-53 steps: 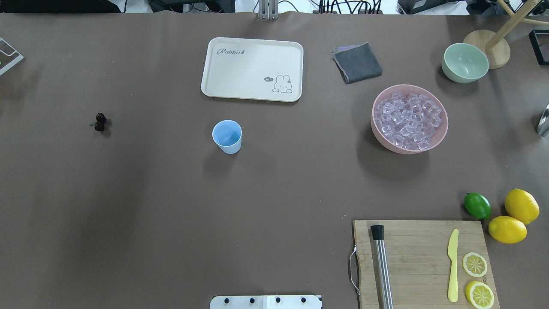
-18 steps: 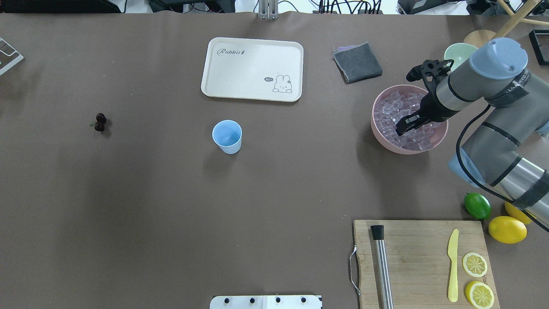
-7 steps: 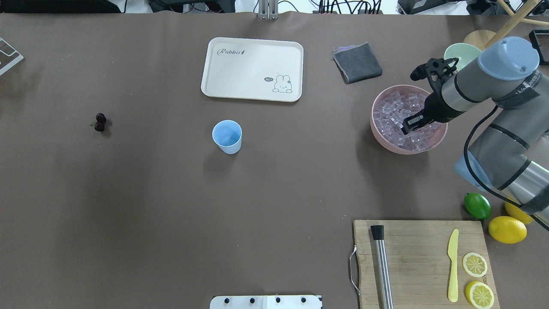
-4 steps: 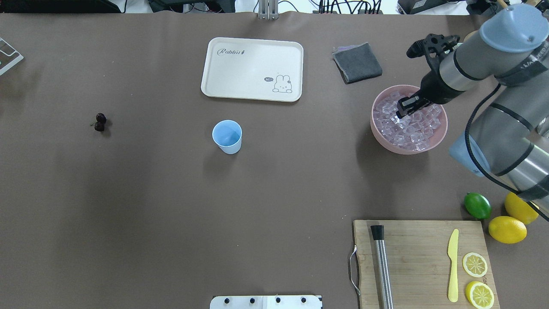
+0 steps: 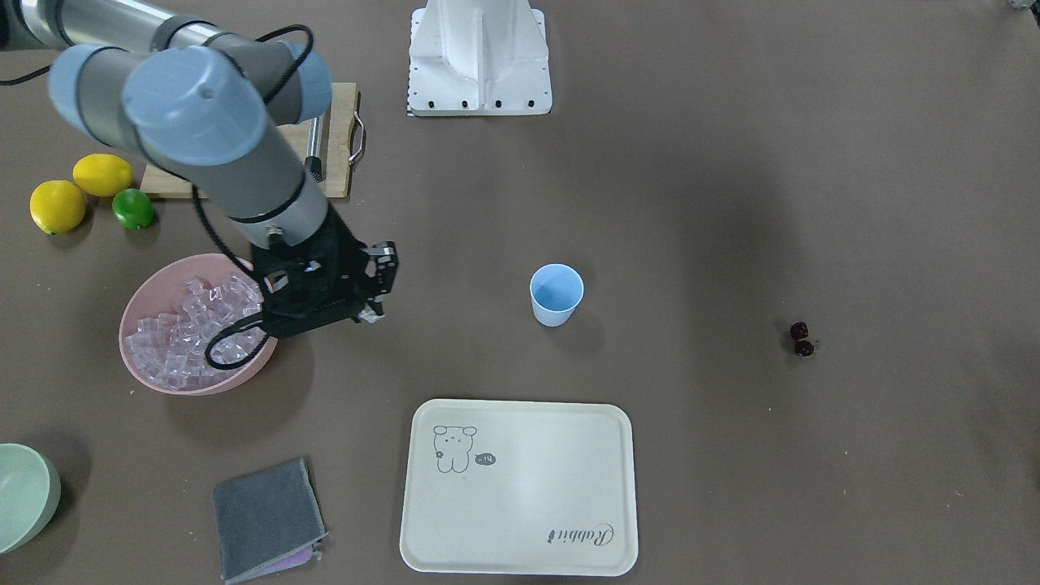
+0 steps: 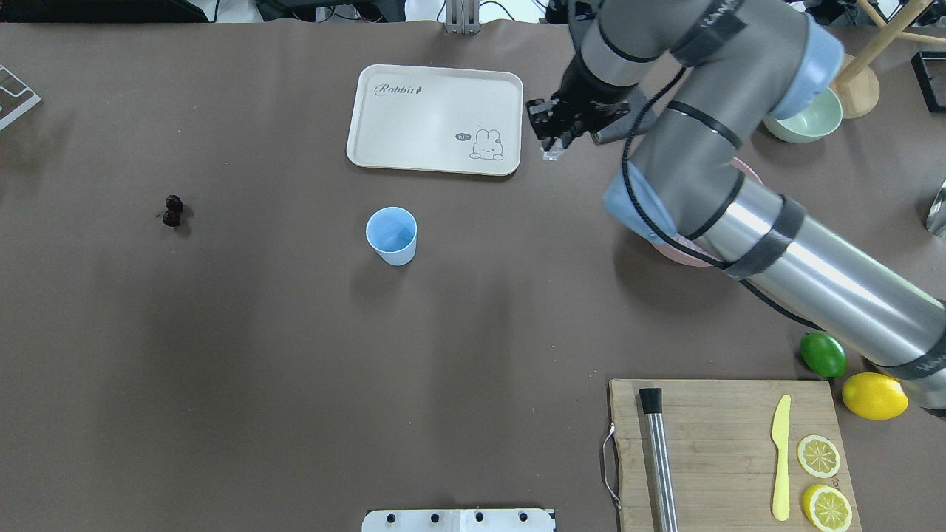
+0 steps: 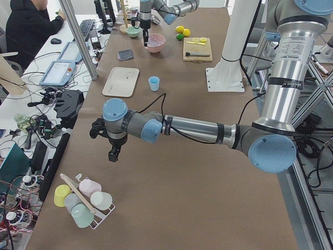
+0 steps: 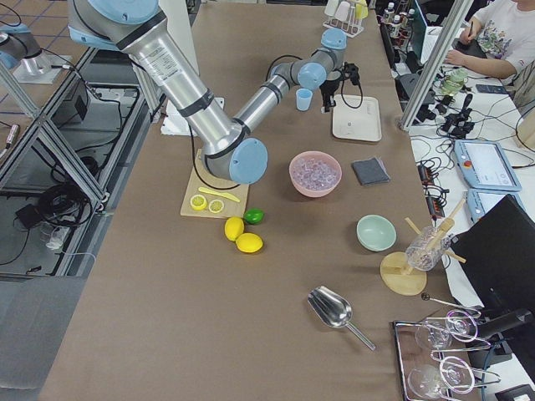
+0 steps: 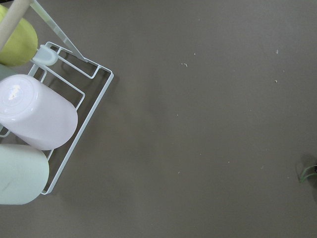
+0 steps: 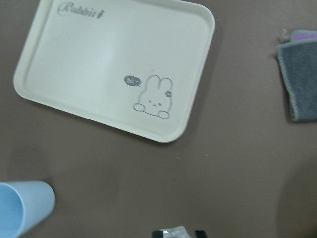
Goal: Put ice and cherries in cup
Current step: 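Carry the ice cube with the right gripper over the light-blue cup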
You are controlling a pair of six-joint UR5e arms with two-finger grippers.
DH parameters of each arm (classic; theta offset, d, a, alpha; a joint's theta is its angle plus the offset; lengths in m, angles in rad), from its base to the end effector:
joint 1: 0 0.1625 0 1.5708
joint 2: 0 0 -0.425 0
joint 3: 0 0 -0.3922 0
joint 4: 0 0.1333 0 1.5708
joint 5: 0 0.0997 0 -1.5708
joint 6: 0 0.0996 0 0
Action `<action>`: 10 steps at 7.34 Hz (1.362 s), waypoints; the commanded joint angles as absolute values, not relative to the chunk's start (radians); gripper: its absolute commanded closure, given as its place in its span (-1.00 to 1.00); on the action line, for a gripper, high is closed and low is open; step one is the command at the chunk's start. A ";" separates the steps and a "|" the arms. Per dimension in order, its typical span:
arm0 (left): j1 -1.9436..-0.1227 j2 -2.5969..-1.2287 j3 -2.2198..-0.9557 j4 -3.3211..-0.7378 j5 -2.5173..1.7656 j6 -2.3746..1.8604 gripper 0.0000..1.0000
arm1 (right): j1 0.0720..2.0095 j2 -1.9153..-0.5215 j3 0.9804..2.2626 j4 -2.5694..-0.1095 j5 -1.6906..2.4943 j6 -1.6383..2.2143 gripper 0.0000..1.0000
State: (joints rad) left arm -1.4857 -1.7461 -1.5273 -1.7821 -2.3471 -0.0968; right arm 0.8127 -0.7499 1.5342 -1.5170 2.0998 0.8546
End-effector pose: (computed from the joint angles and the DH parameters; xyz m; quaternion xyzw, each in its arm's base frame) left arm -0.0139 -0.5840 0.5628 0.1235 0.3857 0.0593 0.9124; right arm -0.4342 -0.5794 0.1585 0.0995 -0.4488 -0.0637 0.8858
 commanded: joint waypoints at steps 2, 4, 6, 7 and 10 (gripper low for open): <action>-1.468 -1.761 -1.520 -1.782 -2.349 -0.101 -0.96 | 0.622 -0.589 1.359 -1.380 1.838 1.066 1.00; -1.441 -1.761 -1.516 -1.787 -2.349 -0.101 -0.96 | 0.556 -0.528 1.291 -1.352 1.752 1.109 1.00; -1.440 -1.759 -1.508 -1.804 -2.349 -0.101 -0.96 | 0.517 -0.529 1.264 -1.282 1.713 1.111 1.00; -1.440 -1.759 -1.508 -1.805 -2.349 -0.100 -0.96 | 0.488 -0.532 1.266 -1.276 1.706 1.109 0.72; -1.440 -1.758 -1.509 -1.805 -2.349 -0.098 -0.96 | 0.482 -0.543 1.272 -1.278 1.686 1.111 -0.98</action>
